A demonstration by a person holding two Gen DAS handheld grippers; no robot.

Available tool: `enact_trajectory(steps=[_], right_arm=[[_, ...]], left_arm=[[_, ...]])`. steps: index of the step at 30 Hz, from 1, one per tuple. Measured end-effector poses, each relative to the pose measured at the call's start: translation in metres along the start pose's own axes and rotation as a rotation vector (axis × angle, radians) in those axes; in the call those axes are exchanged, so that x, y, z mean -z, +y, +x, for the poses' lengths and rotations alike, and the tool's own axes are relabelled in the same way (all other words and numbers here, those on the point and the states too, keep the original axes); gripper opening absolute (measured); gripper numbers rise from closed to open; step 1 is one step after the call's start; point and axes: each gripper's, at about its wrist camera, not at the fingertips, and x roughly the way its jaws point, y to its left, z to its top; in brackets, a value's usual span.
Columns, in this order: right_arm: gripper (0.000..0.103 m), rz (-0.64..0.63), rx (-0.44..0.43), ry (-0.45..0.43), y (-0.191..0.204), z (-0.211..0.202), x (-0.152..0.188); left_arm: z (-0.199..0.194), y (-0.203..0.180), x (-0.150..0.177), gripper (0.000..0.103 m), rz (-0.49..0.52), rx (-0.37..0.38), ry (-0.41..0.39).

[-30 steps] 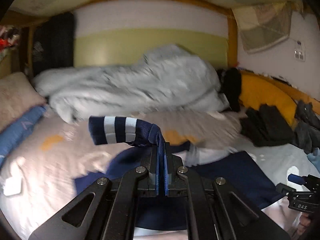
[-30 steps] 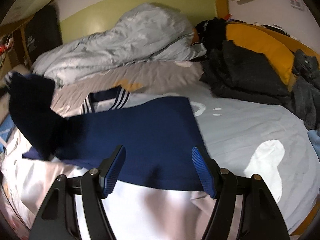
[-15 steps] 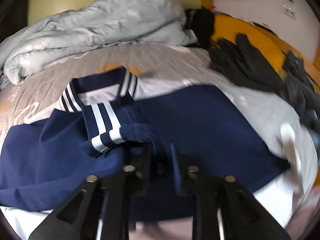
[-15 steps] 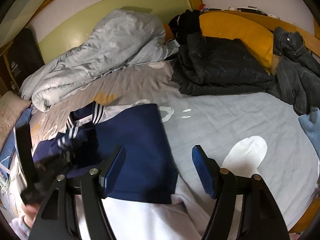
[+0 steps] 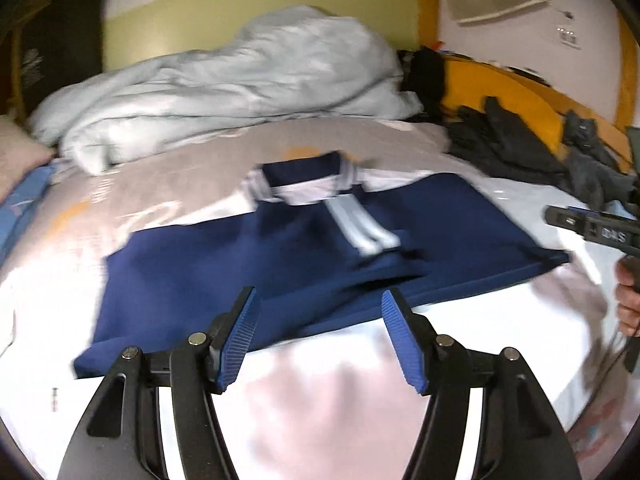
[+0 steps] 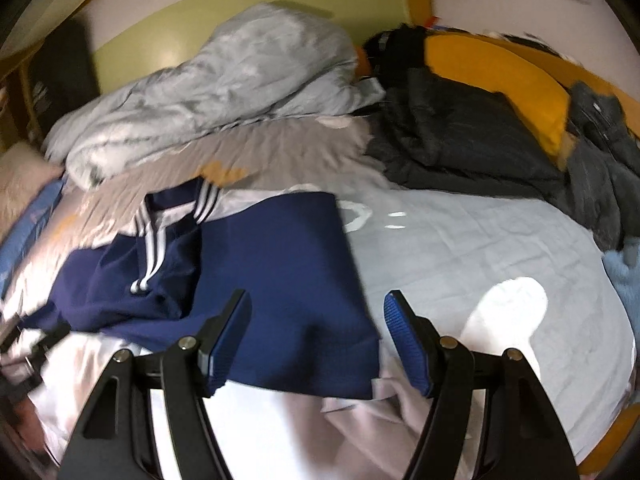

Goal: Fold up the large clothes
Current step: 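Grasp the other striped navy cuff with the right tool and lay it across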

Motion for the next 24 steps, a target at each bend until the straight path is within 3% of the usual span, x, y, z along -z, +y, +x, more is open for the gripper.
enact_trajectory(steps=[4, 9, 14, 17, 24], right_arm=[[0.067, -0.100, -0.043, -0.001, 0.032, 0.002, 0.010], [0.067, -0.228, -0.074, 0.004, 0.082, 0.002, 0.015], [0.068, -0.296, -0.100, 0.037, 0.131, 0.016, 0.009], [0.069, -0.353, -0.112, 0.070, 0.160, 0.034, 0.005], [0.069, -0.424, -0.066, 0.152, 0.206, 0.088, 0.001]], left_arm=[[-0.007, 0.039, 0.009, 0.062, -0.050, -0.040, -0.003], [-0.007, 0.060, 0.005, 0.064, -0.060, -0.103, -0.021], [-0.004, 0.078, 0.009, 0.082, -0.100, -0.105, -0.017], [-0.005, 0.083, 0.014, 0.092, -0.128, -0.146, -0.032], [-0.013, 0.093, 0.012, 0.096, -0.182, -0.122, -0.041]])
